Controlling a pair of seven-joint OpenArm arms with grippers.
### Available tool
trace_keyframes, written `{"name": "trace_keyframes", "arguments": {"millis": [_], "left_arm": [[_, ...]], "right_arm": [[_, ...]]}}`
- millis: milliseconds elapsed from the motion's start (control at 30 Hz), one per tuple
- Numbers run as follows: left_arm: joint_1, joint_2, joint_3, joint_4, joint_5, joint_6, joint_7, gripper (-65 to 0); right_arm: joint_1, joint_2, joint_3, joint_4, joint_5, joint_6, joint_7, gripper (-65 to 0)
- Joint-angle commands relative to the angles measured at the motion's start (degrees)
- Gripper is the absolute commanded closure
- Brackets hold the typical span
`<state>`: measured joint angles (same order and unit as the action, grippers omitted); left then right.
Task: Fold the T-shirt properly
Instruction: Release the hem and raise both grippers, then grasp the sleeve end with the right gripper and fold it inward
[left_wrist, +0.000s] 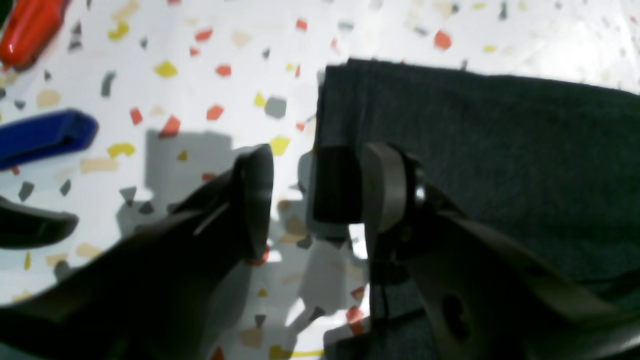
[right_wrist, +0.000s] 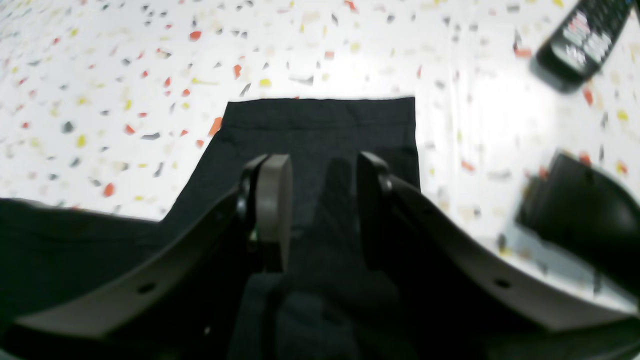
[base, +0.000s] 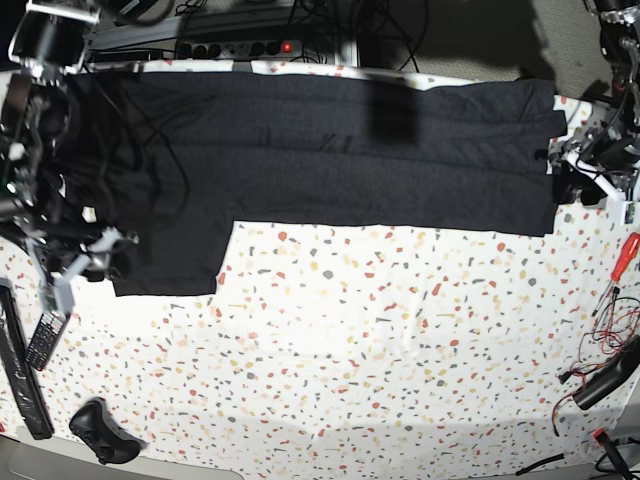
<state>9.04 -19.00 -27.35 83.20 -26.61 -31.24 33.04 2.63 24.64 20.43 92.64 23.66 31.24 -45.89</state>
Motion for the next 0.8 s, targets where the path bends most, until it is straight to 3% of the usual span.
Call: {"name": "trace_keyframes", "arguments": {"millis": [0,167,433,633,767], "left_arm": [[-0.48,-1.01,-0.46,1.11,-0.9,-0.02,-1.2,-27.7],[-0.5,-1.01,-0.46,1.11,-0.9,-0.02,-1.14,-27.7],[-0.63,-0.68,-0.46,1.11,-0.9,0.0,-1.4,-27.7],[-0.81,2.08,-0.46,1.11,-0.85,-0.04,-2.93,-27.7],[-0.83,3.76,-0.46,1.11,-0.83,-0.07,-3.08,-27.7]], "right_arm": [[2.51,1.07,-0.72,-1.66,-0.15,-0.15,0.83,-21.6],[12.66,1.31,-3.37,-15.15,0.11,-0.13,0.76,-21.6],[27.93,4.92,-10.01,-38.56,0.46,0.0,0.46,-21.6],[37.59,4.52,-16.85,-57.35,-3.48,-0.07,0.44,-21.6],[40.11,4.35,-20.72,-62.71,-4.02,-0.13,0.15,-21.6]]}}
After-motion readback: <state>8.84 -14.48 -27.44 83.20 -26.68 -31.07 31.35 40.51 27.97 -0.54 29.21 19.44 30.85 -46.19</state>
